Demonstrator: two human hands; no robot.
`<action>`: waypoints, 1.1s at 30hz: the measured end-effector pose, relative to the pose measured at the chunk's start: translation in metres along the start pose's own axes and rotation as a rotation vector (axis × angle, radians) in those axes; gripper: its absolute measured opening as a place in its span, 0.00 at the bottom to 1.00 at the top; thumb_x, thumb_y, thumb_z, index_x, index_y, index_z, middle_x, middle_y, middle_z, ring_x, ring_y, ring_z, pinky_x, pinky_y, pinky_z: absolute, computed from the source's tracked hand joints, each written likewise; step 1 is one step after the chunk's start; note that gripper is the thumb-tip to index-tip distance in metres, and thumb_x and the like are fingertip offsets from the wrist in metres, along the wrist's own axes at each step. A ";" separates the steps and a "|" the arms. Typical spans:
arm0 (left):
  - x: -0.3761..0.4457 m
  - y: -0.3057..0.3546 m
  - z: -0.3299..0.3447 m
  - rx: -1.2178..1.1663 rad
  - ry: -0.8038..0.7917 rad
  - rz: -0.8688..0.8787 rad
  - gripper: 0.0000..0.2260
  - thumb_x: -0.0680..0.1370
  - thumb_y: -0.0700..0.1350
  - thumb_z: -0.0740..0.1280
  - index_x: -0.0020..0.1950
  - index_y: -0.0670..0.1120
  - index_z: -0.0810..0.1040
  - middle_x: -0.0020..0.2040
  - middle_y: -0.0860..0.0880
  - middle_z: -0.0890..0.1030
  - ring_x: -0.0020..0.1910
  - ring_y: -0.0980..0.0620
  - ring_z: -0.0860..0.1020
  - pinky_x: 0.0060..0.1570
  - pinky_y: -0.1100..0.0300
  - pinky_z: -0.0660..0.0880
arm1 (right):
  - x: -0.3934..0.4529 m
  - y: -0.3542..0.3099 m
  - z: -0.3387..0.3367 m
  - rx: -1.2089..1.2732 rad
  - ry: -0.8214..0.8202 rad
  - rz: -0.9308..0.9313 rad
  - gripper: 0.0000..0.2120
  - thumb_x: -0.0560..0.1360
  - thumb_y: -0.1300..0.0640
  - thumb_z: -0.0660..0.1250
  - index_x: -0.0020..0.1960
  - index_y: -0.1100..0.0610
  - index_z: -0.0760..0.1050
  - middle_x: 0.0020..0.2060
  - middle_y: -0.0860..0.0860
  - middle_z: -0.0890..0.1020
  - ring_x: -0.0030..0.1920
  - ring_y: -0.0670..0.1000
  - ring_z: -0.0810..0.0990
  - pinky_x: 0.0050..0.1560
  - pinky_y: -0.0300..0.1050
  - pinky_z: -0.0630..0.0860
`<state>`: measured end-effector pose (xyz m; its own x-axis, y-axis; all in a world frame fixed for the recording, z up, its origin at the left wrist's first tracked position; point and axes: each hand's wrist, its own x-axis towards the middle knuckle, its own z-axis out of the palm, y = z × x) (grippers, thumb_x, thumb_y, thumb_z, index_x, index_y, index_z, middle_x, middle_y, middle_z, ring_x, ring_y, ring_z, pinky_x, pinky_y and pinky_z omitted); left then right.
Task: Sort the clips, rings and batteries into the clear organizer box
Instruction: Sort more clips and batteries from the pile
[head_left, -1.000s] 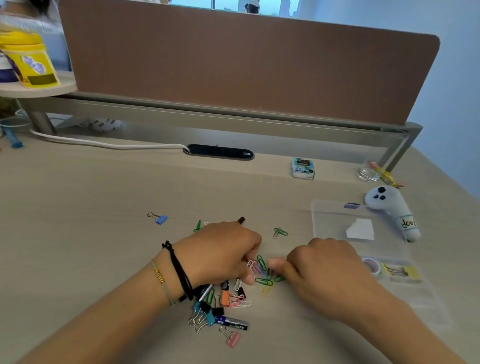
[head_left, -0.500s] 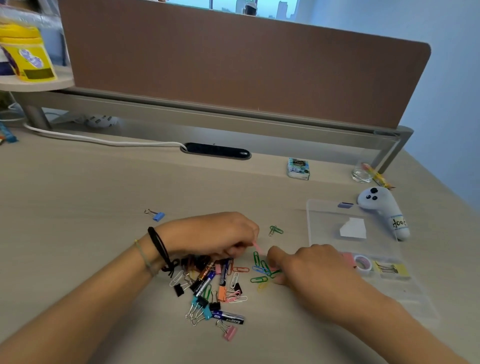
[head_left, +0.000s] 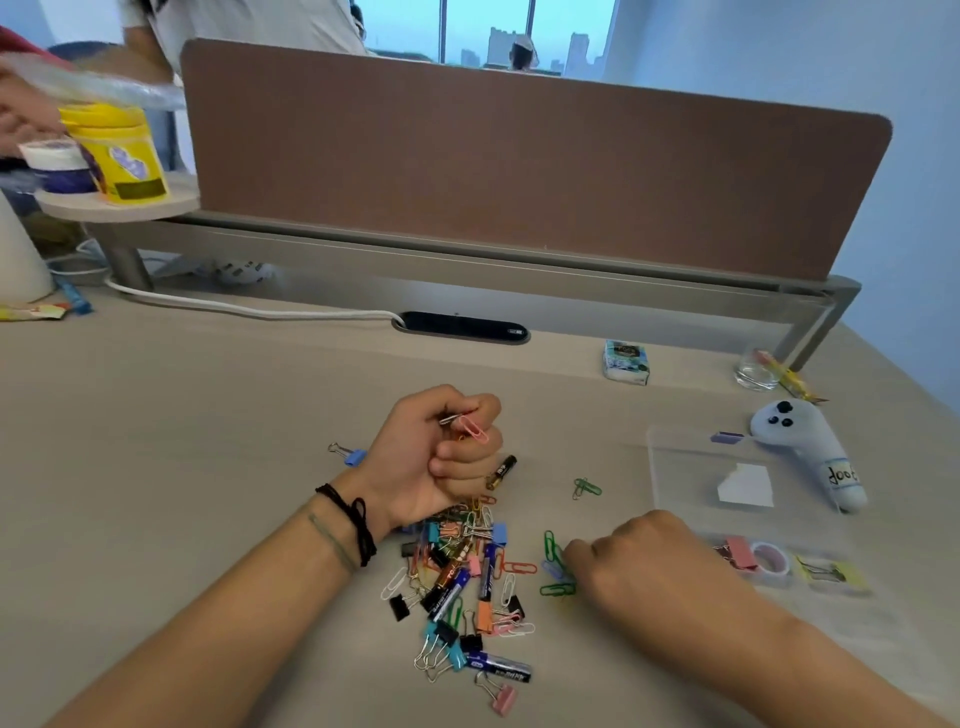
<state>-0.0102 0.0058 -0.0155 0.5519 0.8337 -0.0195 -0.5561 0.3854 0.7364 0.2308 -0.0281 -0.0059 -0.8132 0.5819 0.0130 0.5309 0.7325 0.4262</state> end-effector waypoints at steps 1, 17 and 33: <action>-0.001 0.002 -0.001 -0.014 0.006 0.032 0.13 0.78 0.44 0.56 0.35 0.49 0.57 0.25 0.53 0.56 0.22 0.56 0.53 0.21 0.63 0.49 | 0.000 0.001 0.001 0.014 -0.038 -0.004 0.09 0.55 0.62 0.71 0.28 0.54 0.71 0.16 0.51 0.69 0.15 0.55 0.66 0.25 0.42 0.50; 0.008 -0.007 0.019 0.113 0.144 -0.234 0.19 0.83 0.54 0.56 0.36 0.47 0.67 0.28 0.52 0.57 0.23 0.57 0.53 0.20 0.66 0.49 | -0.017 0.020 0.000 2.196 0.028 0.489 0.07 0.76 0.59 0.63 0.42 0.58 0.67 0.27 0.49 0.58 0.25 0.47 0.53 0.24 0.39 0.50; 0.001 -0.029 0.040 1.816 0.138 -0.074 0.13 0.74 0.57 0.74 0.57 0.62 0.77 0.29 0.54 0.72 0.29 0.61 0.71 0.35 0.60 0.67 | -0.010 0.010 -0.009 1.777 0.050 0.767 0.22 0.78 0.52 0.66 0.27 0.56 0.69 0.25 0.51 0.57 0.25 0.48 0.53 0.25 0.40 0.52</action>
<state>0.0316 -0.0200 -0.0102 0.4394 0.8961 -0.0627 0.8054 -0.3622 0.4692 0.2428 -0.0296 0.0061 -0.3140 0.9178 -0.2431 0.2933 -0.1498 -0.9442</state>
